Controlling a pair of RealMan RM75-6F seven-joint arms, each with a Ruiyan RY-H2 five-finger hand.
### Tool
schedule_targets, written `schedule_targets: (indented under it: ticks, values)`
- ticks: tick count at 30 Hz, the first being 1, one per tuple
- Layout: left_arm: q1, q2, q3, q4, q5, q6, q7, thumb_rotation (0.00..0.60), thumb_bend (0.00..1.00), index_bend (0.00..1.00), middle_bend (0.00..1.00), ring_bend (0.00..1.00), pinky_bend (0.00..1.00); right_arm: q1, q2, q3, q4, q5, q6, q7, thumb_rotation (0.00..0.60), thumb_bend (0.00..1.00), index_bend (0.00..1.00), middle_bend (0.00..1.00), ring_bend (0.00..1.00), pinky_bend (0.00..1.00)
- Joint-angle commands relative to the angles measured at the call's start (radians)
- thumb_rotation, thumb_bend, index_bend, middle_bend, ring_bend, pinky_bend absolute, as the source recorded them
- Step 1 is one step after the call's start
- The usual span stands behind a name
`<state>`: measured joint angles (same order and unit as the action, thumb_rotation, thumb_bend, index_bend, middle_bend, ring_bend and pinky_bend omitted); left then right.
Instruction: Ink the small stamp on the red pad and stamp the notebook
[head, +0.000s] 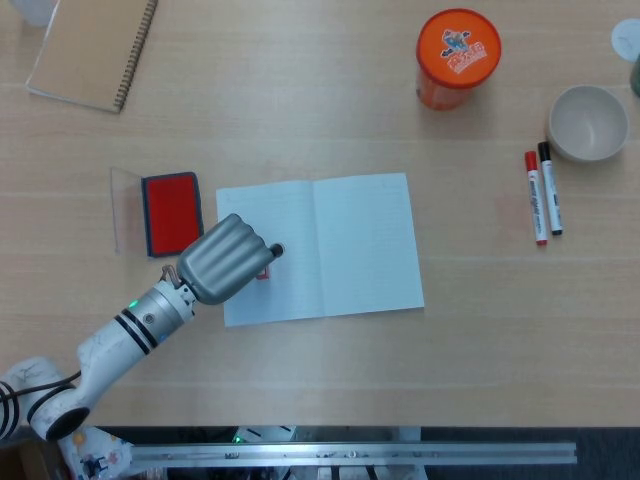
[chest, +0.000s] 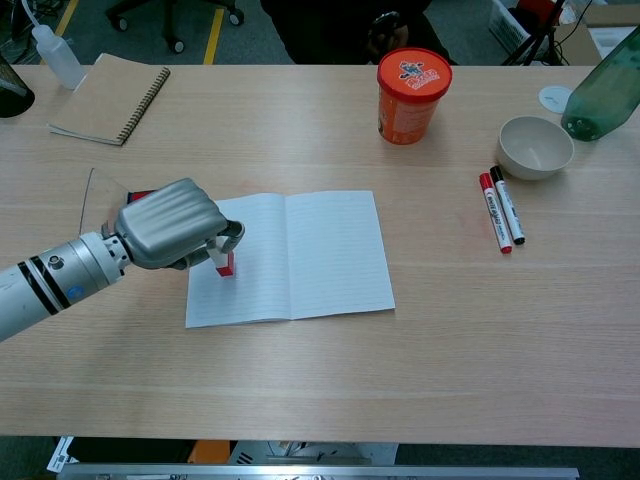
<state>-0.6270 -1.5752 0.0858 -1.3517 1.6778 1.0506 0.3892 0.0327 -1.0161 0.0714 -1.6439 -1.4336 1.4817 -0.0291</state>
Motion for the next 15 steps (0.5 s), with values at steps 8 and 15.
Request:
schedule_targets:
  ticks: [8, 15]
  values:
    - [0.024, -0.050, 0.005, 0.051, -0.014, 0.004, 0.029, 0.600, 0.37, 0.60, 0.94, 0.88, 0.84, -0.005, 0.000, 0.000, 0.008, 0.001, 0.003, 0.008, 0.600, 0.20, 0.19, 0.32, 0.28, 0.35]
    - [0.029, -0.065, 0.013, 0.064, -0.012, -0.001, 0.030, 0.600, 0.37, 0.60, 0.94, 0.88, 0.84, -0.009, -0.002, 0.000, 0.012, 0.001, 0.007, 0.011, 0.600, 0.20, 0.19, 0.32, 0.28, 0.35]
